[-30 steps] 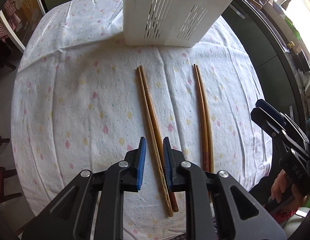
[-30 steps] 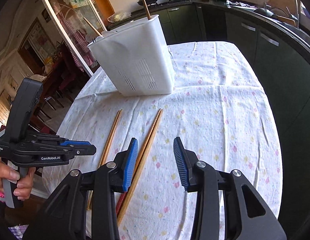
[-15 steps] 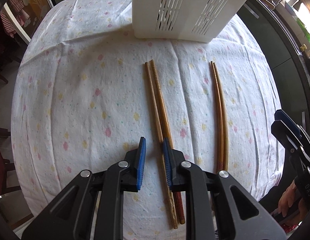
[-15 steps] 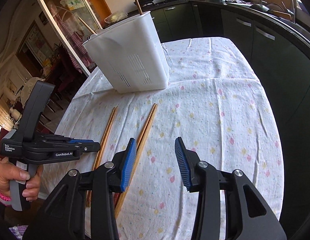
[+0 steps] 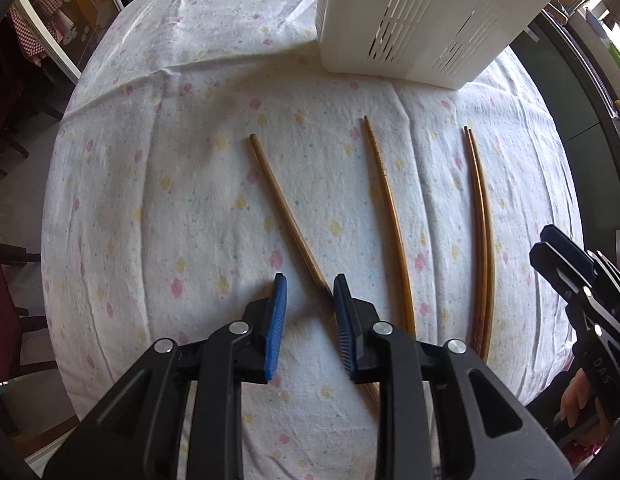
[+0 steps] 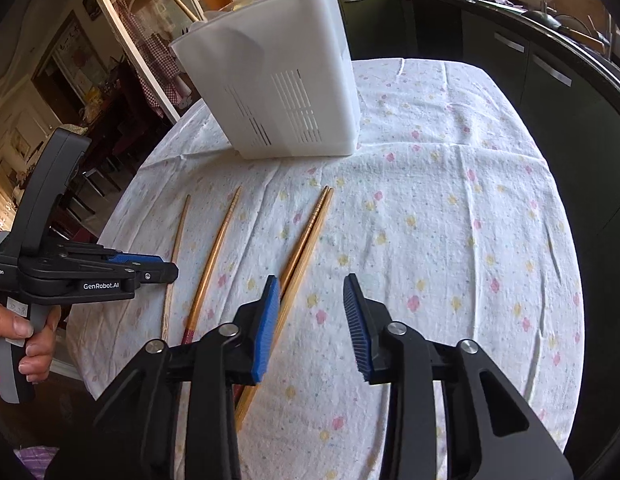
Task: Organize utensils
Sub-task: 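Move both open tools back down to the remaining chopsticks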
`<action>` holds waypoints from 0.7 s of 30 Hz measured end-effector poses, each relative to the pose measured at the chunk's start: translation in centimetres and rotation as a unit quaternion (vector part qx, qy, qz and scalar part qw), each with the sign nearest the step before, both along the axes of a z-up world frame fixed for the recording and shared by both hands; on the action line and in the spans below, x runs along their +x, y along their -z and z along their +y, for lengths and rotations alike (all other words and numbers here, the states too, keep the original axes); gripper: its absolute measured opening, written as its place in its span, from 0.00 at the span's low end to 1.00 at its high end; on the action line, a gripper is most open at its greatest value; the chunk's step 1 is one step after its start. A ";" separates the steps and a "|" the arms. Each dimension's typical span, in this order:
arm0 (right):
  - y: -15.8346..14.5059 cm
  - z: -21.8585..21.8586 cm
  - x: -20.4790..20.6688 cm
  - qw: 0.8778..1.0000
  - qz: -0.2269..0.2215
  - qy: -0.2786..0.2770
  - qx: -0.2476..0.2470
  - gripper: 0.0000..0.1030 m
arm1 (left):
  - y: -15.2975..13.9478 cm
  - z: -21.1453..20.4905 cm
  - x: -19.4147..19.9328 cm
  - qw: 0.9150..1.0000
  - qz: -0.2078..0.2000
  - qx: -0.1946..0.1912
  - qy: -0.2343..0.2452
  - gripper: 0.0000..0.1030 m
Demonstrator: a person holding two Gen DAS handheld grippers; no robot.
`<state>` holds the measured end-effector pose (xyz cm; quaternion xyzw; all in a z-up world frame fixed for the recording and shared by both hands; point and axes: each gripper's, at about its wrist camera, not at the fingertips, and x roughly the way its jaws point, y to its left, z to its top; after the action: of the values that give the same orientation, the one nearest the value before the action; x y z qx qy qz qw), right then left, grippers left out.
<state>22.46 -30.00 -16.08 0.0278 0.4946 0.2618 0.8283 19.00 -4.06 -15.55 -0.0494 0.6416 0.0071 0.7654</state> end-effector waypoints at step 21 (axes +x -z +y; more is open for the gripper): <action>2.4 5.7 1.7 0.990 0.000 -0.022 -0.136 0.25 | -0.1 -0.9 0.0 0.999 -0.010 -0.007 0.032 0.27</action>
<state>24.15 -24.26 -18.52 -0.0963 0.5264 0.2105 0.8181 19.02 -4.96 -15.49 -0.0339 0.6349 -0.0224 0.7715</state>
